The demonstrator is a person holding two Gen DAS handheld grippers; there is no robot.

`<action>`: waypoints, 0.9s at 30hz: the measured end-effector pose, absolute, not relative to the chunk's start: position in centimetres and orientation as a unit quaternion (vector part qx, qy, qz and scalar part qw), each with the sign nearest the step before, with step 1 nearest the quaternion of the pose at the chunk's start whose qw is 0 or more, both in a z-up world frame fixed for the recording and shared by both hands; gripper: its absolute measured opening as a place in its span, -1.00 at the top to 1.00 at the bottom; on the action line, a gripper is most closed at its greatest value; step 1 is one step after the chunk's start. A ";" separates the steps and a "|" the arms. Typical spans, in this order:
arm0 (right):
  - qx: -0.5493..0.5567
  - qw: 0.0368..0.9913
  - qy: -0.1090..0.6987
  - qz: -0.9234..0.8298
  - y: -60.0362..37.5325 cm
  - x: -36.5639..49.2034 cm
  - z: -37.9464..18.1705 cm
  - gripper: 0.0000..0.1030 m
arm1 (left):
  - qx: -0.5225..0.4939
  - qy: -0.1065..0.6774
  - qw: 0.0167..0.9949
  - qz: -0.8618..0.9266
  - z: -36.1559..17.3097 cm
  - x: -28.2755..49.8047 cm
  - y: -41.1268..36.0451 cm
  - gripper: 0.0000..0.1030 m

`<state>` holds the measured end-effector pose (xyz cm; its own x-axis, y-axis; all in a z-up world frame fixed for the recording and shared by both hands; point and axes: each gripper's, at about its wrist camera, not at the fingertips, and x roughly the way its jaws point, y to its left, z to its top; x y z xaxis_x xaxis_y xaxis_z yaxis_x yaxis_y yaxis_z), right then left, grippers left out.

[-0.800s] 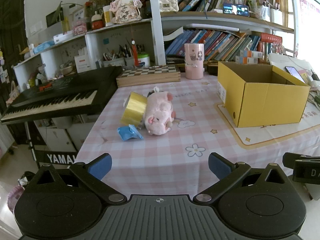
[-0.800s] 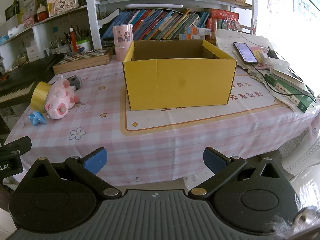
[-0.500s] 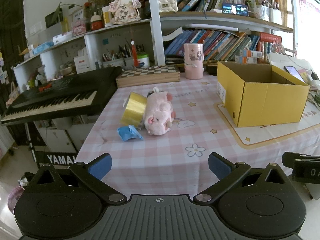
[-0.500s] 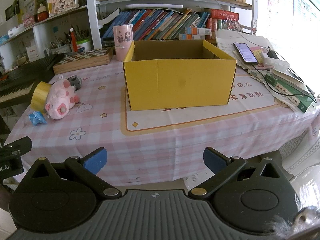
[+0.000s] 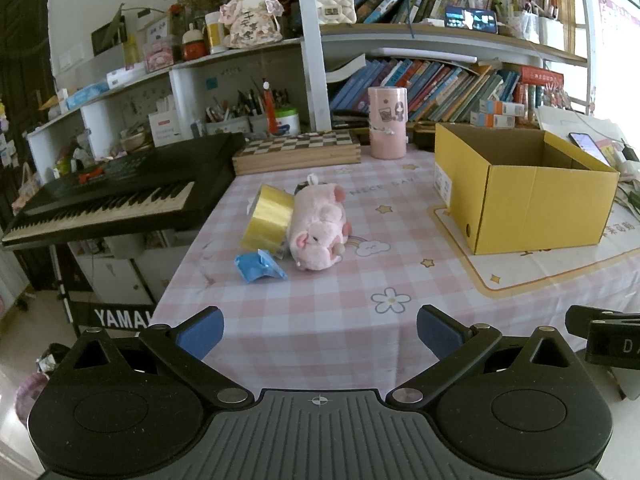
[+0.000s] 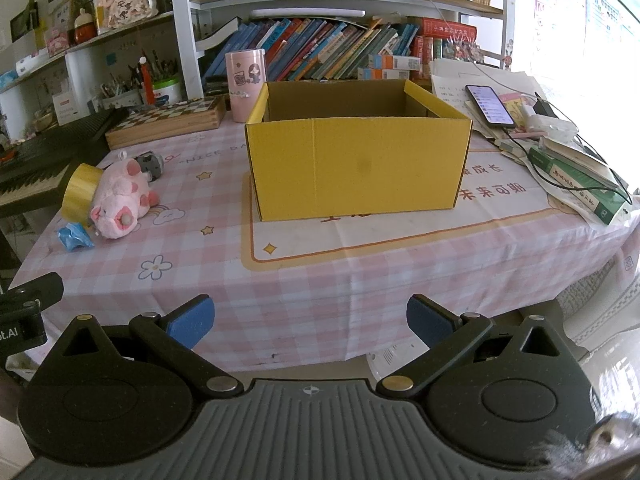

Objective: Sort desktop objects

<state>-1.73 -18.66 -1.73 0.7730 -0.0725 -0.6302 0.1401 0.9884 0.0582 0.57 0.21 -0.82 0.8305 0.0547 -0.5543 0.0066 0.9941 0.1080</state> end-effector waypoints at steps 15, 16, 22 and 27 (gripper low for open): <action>0.054 0.940 0.331 -0.058 -18.8 -2.0 -1.7 -1.00 | 0.056 0.290 0.955 0.009 -0.8 0.4 0.0 -1.00; 0.054 0.940 0.331 -0.058 -18.8 -2.0 -1.7 -1.00 | 0.056 0.290 0.955 0.010 -0.8 0.4 0.0 -1.00; 0.053 0.940 0.332 -0.057 -18.8 -2.0 -1.7 -1.00 | 0.056 0.290 0.955 0.008 -0.8 0.4 0.0 -1.00; 0.053 0.940 0.332 -0.057 -18.8 -2.0 -1.7 -1.00 | 0.056 0.291 0.955 0.008 -0.7 0.4 0.0 -1.00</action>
